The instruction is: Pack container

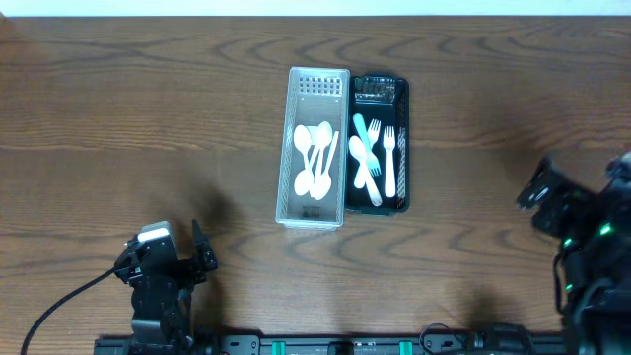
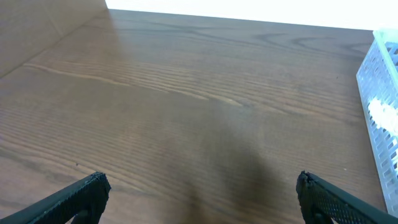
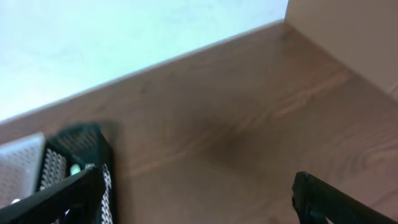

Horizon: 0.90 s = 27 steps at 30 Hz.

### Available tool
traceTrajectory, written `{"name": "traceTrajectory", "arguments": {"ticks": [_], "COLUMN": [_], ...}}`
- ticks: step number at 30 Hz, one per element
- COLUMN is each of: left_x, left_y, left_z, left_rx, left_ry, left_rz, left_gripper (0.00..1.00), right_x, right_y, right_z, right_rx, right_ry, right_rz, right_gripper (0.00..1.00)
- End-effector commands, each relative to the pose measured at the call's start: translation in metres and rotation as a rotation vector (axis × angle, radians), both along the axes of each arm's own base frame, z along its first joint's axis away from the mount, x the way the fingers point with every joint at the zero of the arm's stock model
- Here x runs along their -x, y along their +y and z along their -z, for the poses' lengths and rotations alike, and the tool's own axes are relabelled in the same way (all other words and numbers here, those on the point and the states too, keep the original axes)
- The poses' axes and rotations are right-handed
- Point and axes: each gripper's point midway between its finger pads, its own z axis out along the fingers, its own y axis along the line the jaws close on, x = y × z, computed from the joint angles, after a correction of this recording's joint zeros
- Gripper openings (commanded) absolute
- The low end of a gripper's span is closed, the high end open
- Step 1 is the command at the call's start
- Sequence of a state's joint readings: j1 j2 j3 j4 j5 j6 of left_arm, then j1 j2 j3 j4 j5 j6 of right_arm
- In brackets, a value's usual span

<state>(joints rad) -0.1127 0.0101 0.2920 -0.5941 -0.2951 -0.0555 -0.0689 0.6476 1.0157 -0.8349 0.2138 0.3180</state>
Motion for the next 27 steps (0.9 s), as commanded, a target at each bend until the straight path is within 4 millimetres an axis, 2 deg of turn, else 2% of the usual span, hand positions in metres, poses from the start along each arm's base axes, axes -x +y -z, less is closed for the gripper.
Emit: {"name": "traceTrajectory", "arguments": {"ticks": [1,5,10,12,20,27], "left_x": [0.0,0.0,0.0,0.0,0.0,0.0], "left_y": [0.002,0.002,0.002,0.002,0.002,0.002], "left_z": [-0.002,-0.002,-0.002,-0.002,-0.002,-0.002], "left_rx": [0.007,0.007,0.007,0.007,0.007,0.007], "left_ry": [-0.015,-0.015,-0.015,-0.015,-0.015,-0.015], "left_rz": [-0.014,-0.014,-0.014,-0.014,-0.014,-0.014], "left_gripper": [0.98,0.98,0.98,0.98,0.98,0.98], "right_x": [0.008,0.012,0.022,0.024,0.026,0.027], "right_y": [0.006,0.006,0.007,0.007,0.007,0.007], "right_z": [0.029,0.056,0.098,0.109,0.148,0.17], "right_rx": [-0.023,-0.062,-0.064,-0.063,-0.062,-0.062], "right_ry": [-0.008,-0.073,-0.065,-0.069,-0.084,-0.073], "right_rz": [-0.018,0.002,0.003,0.003,0.006,0.006], "right_gripper": [0.99,0.99,0.99,0.99,0.99,0.98]}}
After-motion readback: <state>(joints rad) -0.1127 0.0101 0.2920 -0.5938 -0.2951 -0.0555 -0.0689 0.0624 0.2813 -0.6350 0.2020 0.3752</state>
